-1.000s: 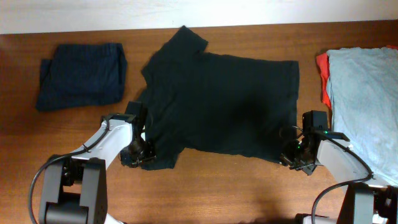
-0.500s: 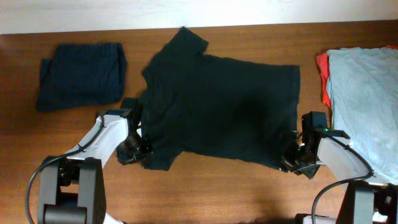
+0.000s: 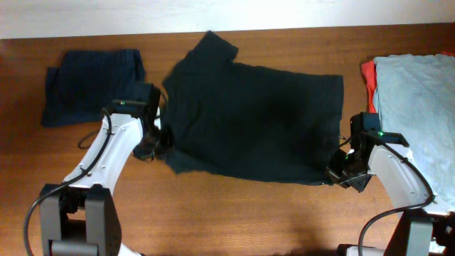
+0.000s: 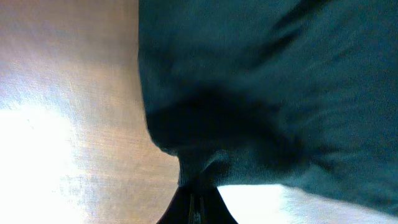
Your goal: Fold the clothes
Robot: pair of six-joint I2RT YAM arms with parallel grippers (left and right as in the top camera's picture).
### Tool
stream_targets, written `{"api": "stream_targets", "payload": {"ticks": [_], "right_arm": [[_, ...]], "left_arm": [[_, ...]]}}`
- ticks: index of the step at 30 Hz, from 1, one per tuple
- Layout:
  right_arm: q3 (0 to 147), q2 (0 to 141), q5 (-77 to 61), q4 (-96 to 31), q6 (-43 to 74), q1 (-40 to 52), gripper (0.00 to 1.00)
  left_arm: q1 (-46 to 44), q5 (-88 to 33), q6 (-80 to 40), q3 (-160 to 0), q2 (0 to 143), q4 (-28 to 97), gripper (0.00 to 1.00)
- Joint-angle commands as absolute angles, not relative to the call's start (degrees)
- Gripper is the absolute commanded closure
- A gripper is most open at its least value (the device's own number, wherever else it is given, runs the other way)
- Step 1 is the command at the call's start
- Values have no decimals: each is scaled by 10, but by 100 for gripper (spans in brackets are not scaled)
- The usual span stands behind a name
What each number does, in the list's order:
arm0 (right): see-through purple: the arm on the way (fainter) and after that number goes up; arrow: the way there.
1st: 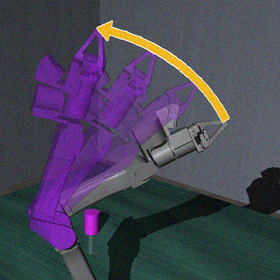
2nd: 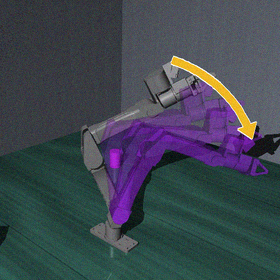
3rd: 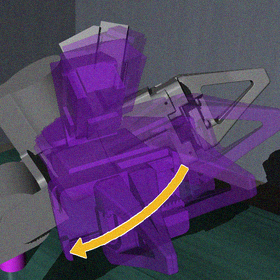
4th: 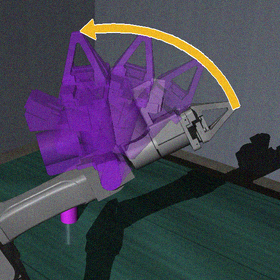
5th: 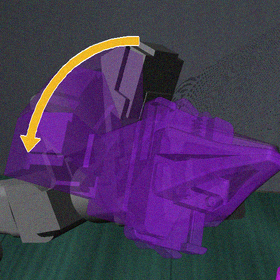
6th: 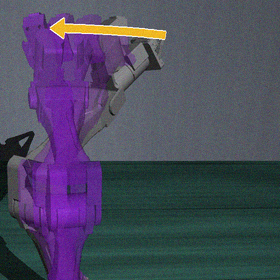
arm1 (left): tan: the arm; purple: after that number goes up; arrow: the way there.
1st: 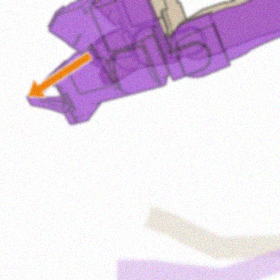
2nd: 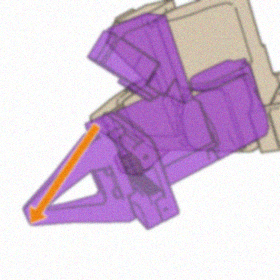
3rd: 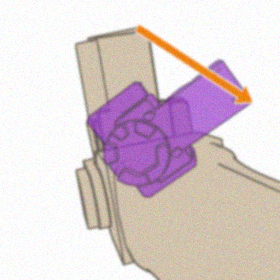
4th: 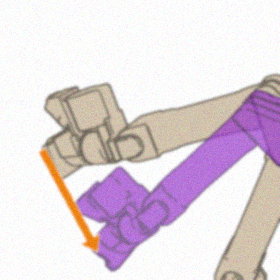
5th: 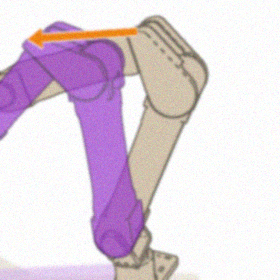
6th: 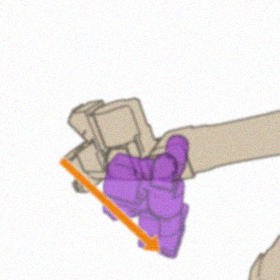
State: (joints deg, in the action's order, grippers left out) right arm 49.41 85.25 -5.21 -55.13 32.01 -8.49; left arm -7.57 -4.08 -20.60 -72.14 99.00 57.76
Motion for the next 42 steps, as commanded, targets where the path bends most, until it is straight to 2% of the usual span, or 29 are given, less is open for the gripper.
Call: {"api": "stream_targets", "payload": {"ticks": [1, 8, 15, 27, 42], "right_arm": [[518, 854, -43, -555, 318, -83, 96], [543, 854, -45, -557, 318, -83, 96], [582, 854, -46, -555, 318, -83, 96], [588, 855, -42, -479, 318, -83, 96], [588, 857, -3, -447, 320, -83, 96]], "left_arm": [[-74, -37, -199, -766, 987, 577, 99], [-74, -37, -199, -814, 987, 561, 100], [-79, -52, -199, -820, 987, 487, 99], [-130, -49, -199, -820, 987, 356, 99], [-139, -20, -197, -820, 1033, 300, 100]]}}
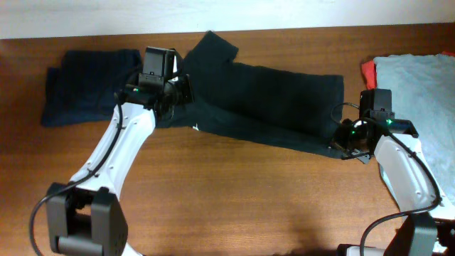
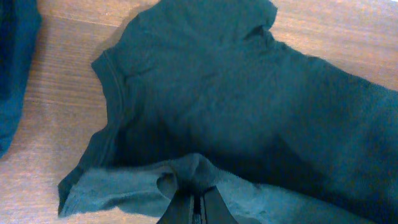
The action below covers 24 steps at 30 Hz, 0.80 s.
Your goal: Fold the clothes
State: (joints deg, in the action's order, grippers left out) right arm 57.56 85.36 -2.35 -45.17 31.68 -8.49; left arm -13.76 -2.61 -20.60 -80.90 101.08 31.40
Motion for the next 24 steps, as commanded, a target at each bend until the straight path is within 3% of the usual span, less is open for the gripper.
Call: {"api": "stream_targets", "payload": {"ticks": [1, 24], "right_arm": [[588, 857, -1, -445, 320, -83, 96], [587, 908, 28, -403, 320, -83, 96]], "left_arm": [[-140, -22, -197, -820, 1038, 294, 99], [-161, -22, -131, -820, 1054, 202, 99]]}}
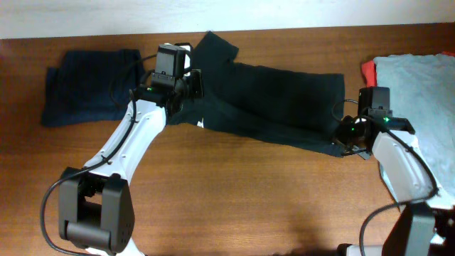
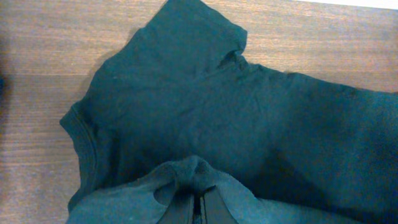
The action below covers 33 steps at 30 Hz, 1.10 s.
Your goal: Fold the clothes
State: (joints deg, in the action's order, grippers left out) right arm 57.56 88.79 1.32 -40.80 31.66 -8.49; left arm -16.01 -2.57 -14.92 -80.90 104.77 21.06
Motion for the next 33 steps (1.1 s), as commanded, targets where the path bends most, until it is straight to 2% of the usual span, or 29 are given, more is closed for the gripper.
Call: {"api": "stream_targets", "payload": {"ticks": [1, 33], "right_arm": [[587, 916, 29, -399, 320, -83, 96], [587, 933, 68, -324, 320, -83, 96]], "left_arm": [[-161, -22, -131, -820, 1054, 200, 100], [-174, 2, -116, -820, 1169, 98, 99]]}}
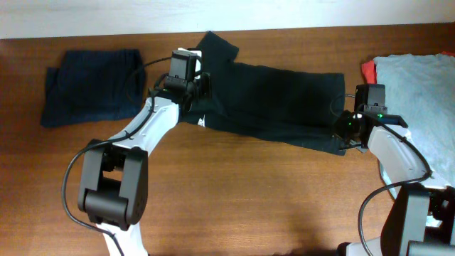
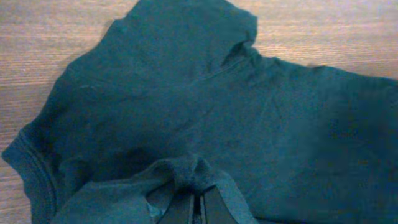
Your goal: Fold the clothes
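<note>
A dark teal T-shirt (image 1: 277,99) lies across the back of the table, its front half doubled over the back half. My left gripper (image 1: 199,89) is shut on a bunched bit of the shirt's hem (image 2: 186,171), held over the shoulder and sleeve area. In the left wrist view that gripper (image 2: 198,204) pinches the fold, with the sleeve (image 2: 186,37) spread beyond it. My right gripper (image 1: 347,129) is shut on the hem corner at the shirt's right end.
A folded dark navy garment (image 1: 91,85) lies at the back left. At the right edge is a stack with a pale grey-blue cloth (image 1: 419,107) over a red one (image 1: 367,71). Bare wooden table (image 1: 234,192) fills the front.
Both grippers have moved a little farther back with the hem. The left one now sits nearer the sleeve, and the doubled shirt looks narrower from front to back.
First the shirt lay flat with each gripper shut on a front hem corner. Then the hem was up and partly over the body. Later it lay farther back, and now it is close to the shoulders, so the shirt is doubled lengthwise.
</note>
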Robot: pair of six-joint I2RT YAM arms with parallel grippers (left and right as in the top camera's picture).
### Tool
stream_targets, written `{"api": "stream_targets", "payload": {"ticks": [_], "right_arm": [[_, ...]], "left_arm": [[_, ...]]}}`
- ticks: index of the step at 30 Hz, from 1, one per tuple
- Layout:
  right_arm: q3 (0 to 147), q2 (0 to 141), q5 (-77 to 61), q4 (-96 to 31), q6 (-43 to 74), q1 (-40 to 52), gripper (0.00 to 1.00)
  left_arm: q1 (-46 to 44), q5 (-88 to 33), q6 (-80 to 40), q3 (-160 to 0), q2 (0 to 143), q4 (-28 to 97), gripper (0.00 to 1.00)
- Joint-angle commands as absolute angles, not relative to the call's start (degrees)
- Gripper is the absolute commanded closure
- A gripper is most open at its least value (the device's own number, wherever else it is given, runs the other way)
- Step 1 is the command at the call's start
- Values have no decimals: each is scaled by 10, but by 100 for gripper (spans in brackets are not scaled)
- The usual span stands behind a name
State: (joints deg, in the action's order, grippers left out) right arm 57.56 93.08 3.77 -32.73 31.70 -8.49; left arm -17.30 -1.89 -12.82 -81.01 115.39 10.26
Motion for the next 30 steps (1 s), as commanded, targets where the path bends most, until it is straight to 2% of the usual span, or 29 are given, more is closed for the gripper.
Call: {"api": "stream_targets", "payload": {"ticks": [1, 24, 30], "right_arm": [[587, 933, 72, -323, 320, -83, 96], [585, 934, 98, -280, 320, -83, 96], [585, 973, 97, -269, 320, -83, 95]], "left_arm": [[-174, 13, -116, -820, 1169, 98, 99], [-171, 84, -110, -833, 1167, 81, 99], [-171, 86, -110, -833, 1168, 82, 99]]}}
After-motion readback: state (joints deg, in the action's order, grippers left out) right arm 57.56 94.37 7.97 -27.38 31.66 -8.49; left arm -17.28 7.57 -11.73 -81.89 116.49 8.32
